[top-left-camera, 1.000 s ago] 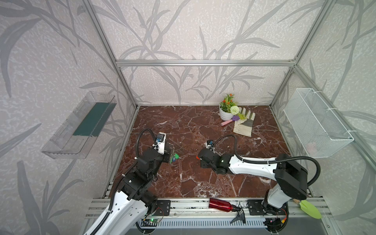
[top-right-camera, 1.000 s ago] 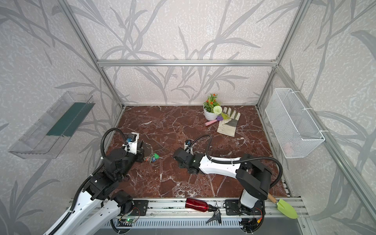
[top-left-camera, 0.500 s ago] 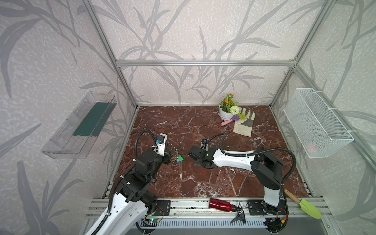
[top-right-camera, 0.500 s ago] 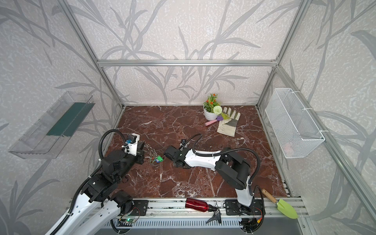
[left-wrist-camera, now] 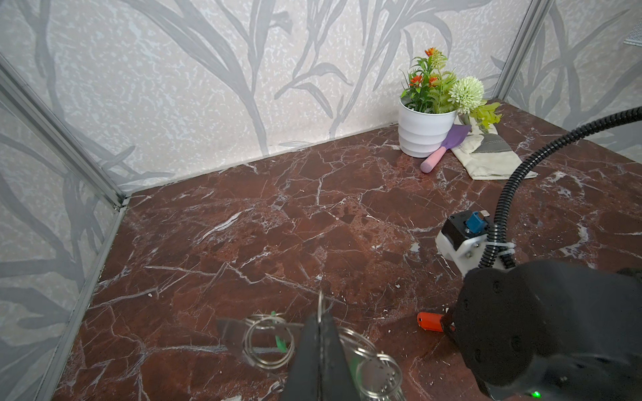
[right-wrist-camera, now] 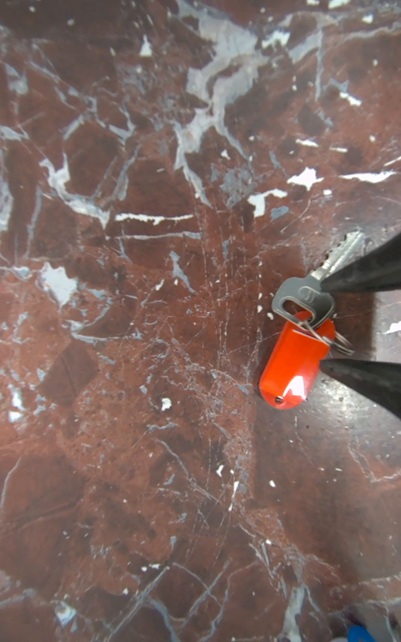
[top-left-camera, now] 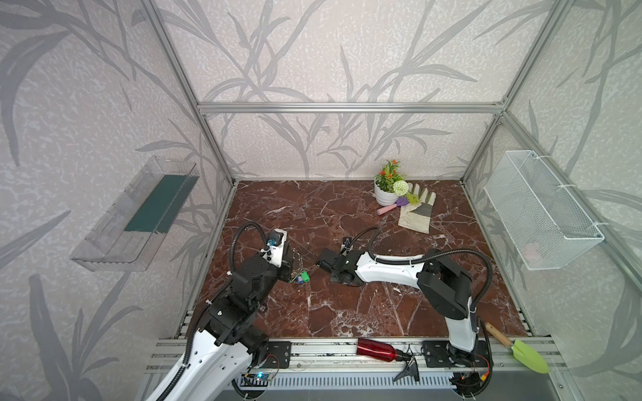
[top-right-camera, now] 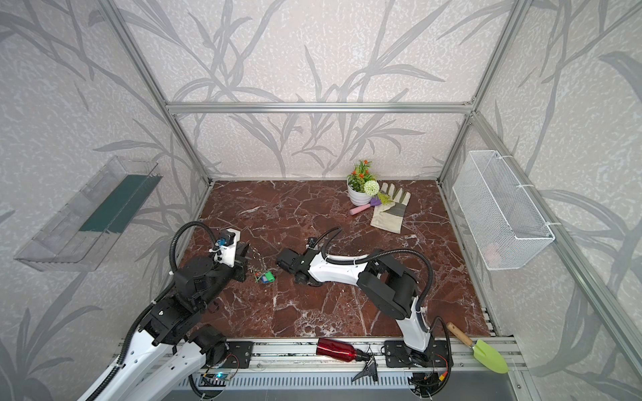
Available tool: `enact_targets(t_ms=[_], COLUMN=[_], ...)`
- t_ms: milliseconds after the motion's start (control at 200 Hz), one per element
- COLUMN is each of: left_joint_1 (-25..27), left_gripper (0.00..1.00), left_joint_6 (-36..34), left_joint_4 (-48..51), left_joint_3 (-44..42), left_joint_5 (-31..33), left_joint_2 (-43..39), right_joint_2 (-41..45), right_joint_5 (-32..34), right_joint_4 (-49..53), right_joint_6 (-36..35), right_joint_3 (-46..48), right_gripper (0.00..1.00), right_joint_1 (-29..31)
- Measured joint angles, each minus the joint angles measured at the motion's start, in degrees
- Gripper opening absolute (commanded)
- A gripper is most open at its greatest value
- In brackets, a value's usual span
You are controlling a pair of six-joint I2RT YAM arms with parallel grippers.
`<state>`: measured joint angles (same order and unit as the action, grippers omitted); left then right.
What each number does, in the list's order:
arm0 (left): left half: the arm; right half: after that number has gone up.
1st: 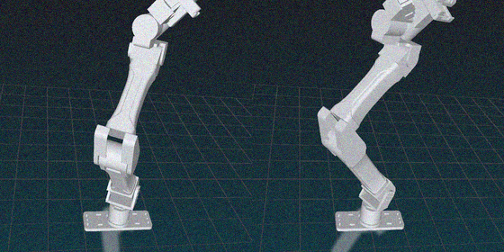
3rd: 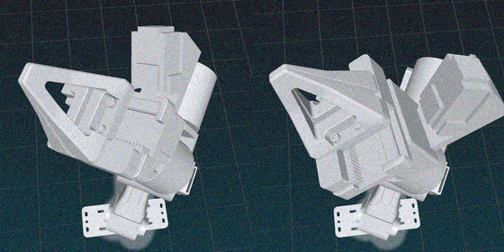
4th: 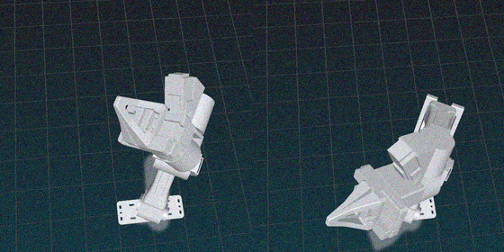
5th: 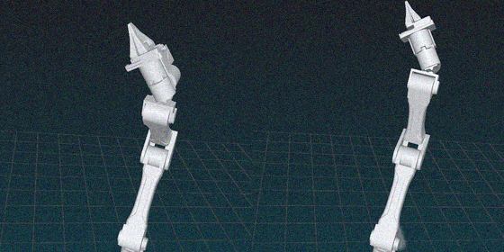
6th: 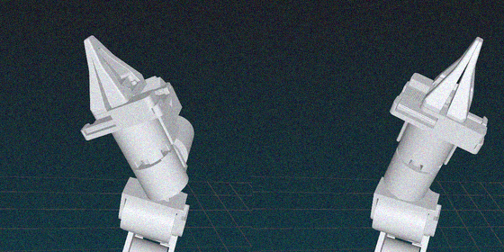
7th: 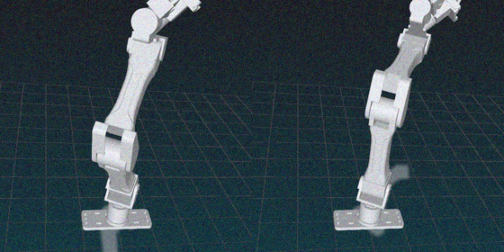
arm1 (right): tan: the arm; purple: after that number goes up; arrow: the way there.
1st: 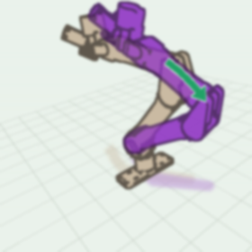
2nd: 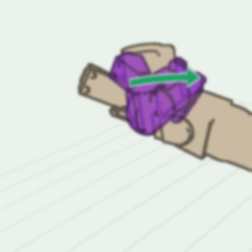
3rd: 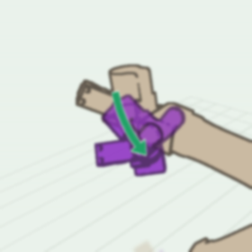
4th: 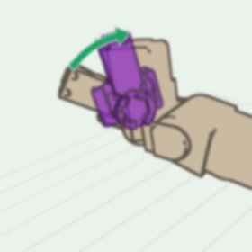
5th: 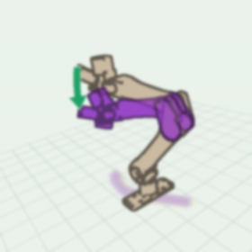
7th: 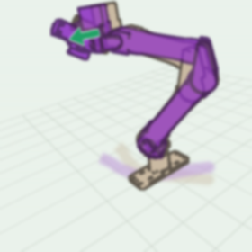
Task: Put the keys on the keyring
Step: 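Lower the right gripper down to the red-tagged key on the table, then close the right gripper on the red-tagged key's ring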
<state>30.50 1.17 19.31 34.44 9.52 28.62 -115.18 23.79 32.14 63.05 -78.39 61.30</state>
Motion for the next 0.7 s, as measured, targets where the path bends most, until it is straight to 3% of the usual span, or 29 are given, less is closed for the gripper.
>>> enact_targets(t_ms=[245, 700], left_joint_1=[0.0, 0.02], left_gripper=[0.0, 0.0], left_joint_6=[0.04, 0.04], left_joint_4=[0.0, 0.0], left_joint_3=[-0.09, -0.09], left_joint_5=[-0.66, -1.14], left_joint_2=[-0.02, -0.13], right_joint_2=[-0.72, -1.05], right_joint_5=[0.7, 1.25], right_joint_4=[0.9, 2.16], right_joint_6=[0.04, 0.37], right_joint_3=[-0.63, -1.6], right_gripper=[0.3, 0.17], right_joint_1=[0.0, -0.11])
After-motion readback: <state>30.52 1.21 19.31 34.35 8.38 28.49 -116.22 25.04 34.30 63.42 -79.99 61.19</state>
